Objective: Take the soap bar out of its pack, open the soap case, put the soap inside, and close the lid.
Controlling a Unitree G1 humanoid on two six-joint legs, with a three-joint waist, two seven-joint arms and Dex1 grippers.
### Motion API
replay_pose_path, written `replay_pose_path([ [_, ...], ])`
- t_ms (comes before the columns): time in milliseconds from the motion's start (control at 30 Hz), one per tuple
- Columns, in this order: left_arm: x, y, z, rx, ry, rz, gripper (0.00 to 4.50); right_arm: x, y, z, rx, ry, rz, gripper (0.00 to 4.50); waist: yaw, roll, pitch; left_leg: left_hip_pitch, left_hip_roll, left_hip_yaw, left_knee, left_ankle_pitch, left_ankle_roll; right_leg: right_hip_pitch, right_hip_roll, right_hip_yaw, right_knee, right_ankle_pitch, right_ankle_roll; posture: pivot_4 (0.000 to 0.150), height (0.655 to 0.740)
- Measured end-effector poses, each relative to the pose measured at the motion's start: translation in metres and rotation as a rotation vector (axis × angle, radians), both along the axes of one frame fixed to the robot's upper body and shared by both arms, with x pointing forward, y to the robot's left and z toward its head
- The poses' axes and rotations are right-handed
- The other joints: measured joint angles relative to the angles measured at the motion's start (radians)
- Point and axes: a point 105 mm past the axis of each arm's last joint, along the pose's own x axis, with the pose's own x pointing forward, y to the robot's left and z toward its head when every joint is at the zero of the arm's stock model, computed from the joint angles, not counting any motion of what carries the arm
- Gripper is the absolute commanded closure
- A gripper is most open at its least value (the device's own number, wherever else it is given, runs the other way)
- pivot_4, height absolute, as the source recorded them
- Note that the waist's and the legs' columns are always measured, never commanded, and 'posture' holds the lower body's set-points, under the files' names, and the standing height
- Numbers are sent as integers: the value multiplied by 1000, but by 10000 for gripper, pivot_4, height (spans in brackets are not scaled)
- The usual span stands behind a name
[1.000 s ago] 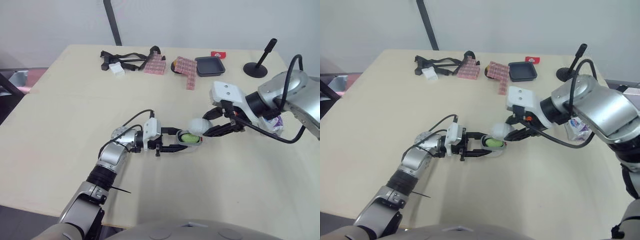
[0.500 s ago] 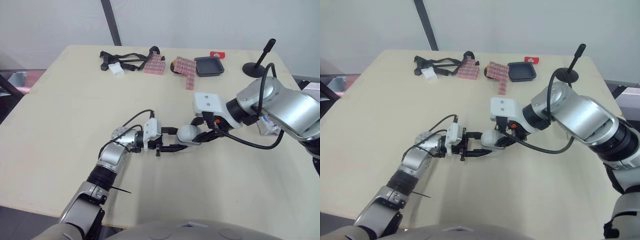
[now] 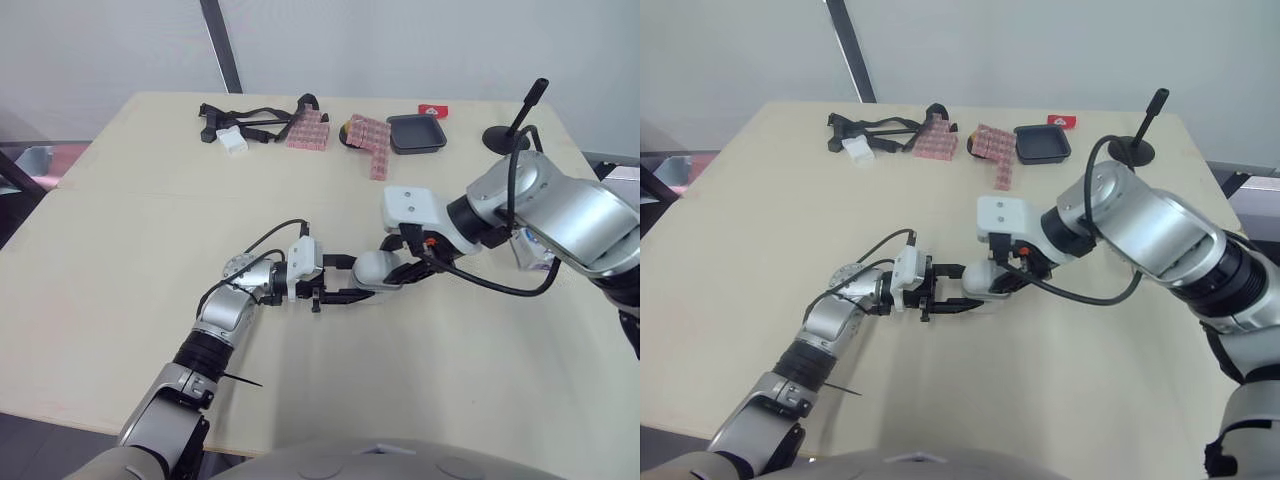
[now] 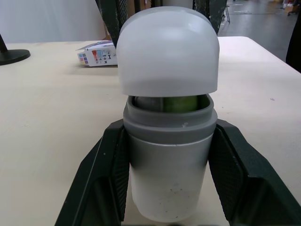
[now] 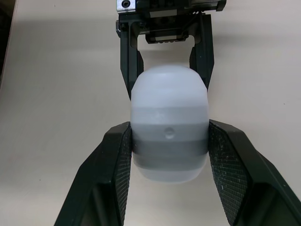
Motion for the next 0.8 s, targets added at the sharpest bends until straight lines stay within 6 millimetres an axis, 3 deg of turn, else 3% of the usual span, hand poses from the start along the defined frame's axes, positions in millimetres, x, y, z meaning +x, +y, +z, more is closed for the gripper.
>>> replay_pose_path([
  [800,1,0,-2,7,19,11,26325,1,1,-12,-30,-3,-10,25838,-3,-5,-4,8,0,0,-5,1,-1,8,0,0,-4,0,0,1500,7400],
])
